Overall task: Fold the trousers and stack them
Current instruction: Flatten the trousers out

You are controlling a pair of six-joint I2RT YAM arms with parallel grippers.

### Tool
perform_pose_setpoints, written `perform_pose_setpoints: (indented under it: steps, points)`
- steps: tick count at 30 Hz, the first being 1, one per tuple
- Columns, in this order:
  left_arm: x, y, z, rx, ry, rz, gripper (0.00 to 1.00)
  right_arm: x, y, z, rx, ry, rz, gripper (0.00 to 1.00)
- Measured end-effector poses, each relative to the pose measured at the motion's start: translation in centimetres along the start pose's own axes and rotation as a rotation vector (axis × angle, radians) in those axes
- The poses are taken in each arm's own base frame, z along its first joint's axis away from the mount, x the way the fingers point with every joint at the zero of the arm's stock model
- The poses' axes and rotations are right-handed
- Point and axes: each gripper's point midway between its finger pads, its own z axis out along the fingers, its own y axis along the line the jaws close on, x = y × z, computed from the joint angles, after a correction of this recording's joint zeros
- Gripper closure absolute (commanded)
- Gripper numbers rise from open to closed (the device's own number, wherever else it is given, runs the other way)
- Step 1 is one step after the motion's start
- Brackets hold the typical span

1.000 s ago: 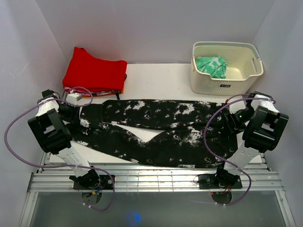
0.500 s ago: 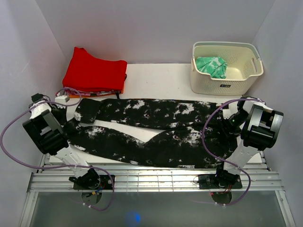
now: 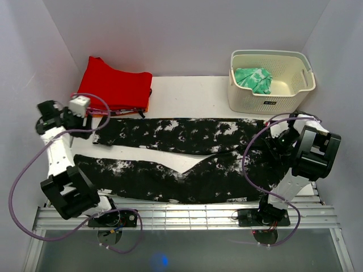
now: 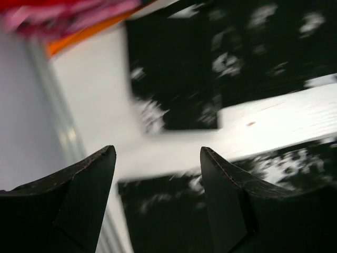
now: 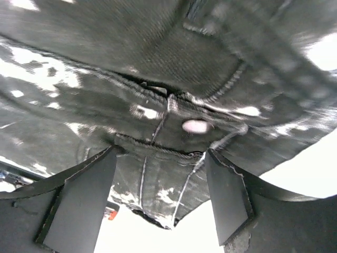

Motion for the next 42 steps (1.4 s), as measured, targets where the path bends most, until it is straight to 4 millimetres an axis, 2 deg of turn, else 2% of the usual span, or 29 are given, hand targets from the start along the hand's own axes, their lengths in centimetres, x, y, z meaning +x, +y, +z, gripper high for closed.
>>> perform_pose_setpoints:
  steps: [2,3,5,7,10,15,16,19,22,25,26,27,29,30,33,37,40,42]
  points:
    - [-2.5,-4.3,2.2,0.086,-0.035,0.107,0.24,-1.1,0.1,-1.1,0.002,-0.055,-0.013,0.25]
    - [-3.0,-6.2,3.3,0.131,-0.037,0.138,0.24,-1.7,0.0,-1.7,0.008,-0.08,-0.018,0.25]
    - [-3.1,-8.5,5.3,0.18,-0.002,0.163,0.24,-3.4,-0.4,-3.2,0.022,-0.147,-0.029,0.21]
    - [-2.7,-9.7,7.3,0.2,0.043,0.171,0.24,-5.1,-0.7,-4.6,0.032,-0.214,-0.036,0.19]
    - [-1.4,-11.1,10.0,0.205,0.128,0.174,0.24,-6.6,-0.6,-5.3,0.023,-0.259,-0.041,0.17]
    - [1.2,-12.1,13.5,0.164,0.262,0.167,0.28,-7.7,0.2,-4.1,-0.026,-0.266,-0.023,0.18]
    - [2.0,-11.9,14.4,0.137,0.301,0.154,0.29,-8.0,0.2,-3.9,-0.029,-0.265,-0.021,0.19]
    - [3.1,-11.1,15.4,0.087,0.352,0.134,0.34,-8.8,0.3,-3.0,-0.028,-0.269,-0.022,0.25]
    - [3.2,-10.1,16.3,0.035,0.375,0.115,0.41,-8.8,0.0,-1.4,-0.011,-0.244,-0.015,0.27]
    - [2.9,-9.4,16.7,-0.014,0.37,0.11,0.54,-8.3,-0.3,0.2,0.008,-0.203,-0.012,0.29]
    - [2.8,-9.2,16.7,-0.028,0.371,0.111,0.59,-8.3,-0.5,0.3,0.022,-0.203,-0.009,0.3]
    - [2.8,-8.9,16.7,-0.044,0.373,0.111,0.7,-8.2,-0.6,0.3,0.03,-0.201,-0.009,0.3]
    - [2.8,-8.4,16.6,-0.066,0.376,0.112,0.8,-8.2,-0.7,0.4,0.048,-0.198,-0.008,0.31]
    - [2.9,-8.1,16.6,-0.076,0.377,0.111,0.89,-8.1,-0.8,0.4,0.057,-0.194,-0.009,0.31]
    - [3.1,-7.0,16.1,-0.101,0.383,0.101,0.99,-8.0,-1.3,0.4,0.081,-0.184,-0.009,0.32]
    - [3.1,-4.6,14.1,-0.144,0.378,0.069,1.0,-7.7,-1.9,0.4,0.115,-0.171,-0.008,0.32]
    - [3.1,-1.9,12.2,-0.182,0.367,0.017,1.0,-7.3,-2.3,0.3,0.143,-0.166,-0.013,0.32]
    - [3.1,0.7,10.9,-0.218,0.355,-0.035,1.0,-7.0,-2.6,0.3,0.159,-0.163,-0.02,0.32]
